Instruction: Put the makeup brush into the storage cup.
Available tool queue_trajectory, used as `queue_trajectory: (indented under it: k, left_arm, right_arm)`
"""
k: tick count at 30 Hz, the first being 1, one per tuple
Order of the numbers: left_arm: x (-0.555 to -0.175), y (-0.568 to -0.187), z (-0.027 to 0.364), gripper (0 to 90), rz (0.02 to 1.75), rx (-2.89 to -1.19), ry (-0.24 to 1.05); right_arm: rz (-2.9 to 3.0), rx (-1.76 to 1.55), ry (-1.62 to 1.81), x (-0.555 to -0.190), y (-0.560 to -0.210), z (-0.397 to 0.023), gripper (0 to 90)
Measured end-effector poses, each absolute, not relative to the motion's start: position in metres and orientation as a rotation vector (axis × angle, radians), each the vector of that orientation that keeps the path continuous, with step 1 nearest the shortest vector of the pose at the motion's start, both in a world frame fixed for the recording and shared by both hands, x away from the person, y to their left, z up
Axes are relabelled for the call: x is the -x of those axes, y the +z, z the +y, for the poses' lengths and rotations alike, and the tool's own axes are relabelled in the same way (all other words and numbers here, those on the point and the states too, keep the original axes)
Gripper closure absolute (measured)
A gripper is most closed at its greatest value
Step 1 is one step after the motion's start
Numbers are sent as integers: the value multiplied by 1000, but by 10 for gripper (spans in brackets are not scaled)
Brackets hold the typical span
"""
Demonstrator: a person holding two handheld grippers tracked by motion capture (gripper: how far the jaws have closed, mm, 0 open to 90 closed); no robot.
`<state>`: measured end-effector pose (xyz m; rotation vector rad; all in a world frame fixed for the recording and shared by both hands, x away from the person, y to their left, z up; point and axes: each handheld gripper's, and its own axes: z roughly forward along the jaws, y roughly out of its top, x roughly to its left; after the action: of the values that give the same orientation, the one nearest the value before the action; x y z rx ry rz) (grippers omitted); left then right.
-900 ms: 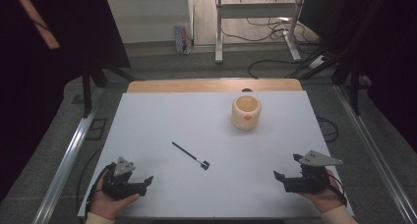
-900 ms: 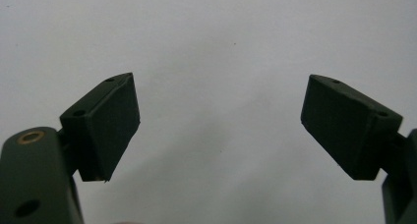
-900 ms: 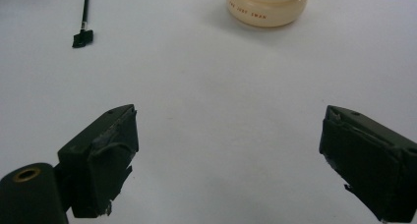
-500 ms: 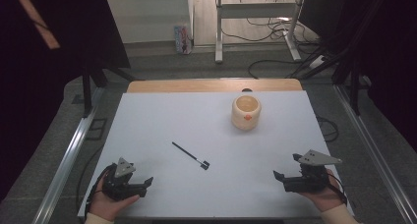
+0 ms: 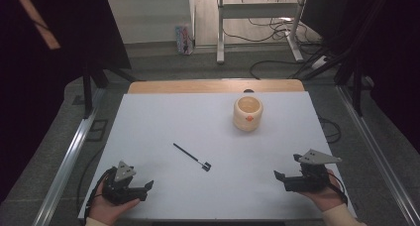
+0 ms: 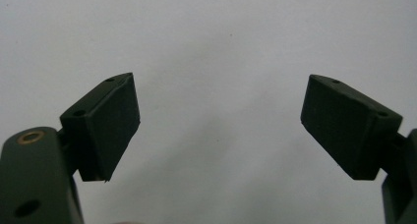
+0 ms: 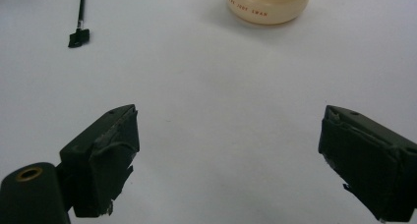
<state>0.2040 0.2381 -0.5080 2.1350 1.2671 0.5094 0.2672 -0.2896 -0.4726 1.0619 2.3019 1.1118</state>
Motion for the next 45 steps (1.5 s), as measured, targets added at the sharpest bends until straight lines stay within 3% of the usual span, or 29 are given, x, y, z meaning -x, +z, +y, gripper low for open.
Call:
queue_trajectory:
  k: [45]
  left_arm:
    - [-203, -507, 237, 155, 1276, -2130, 522]
  right_arm:
    - [2361, -1029, 1139, -269, -457, -268, 96]
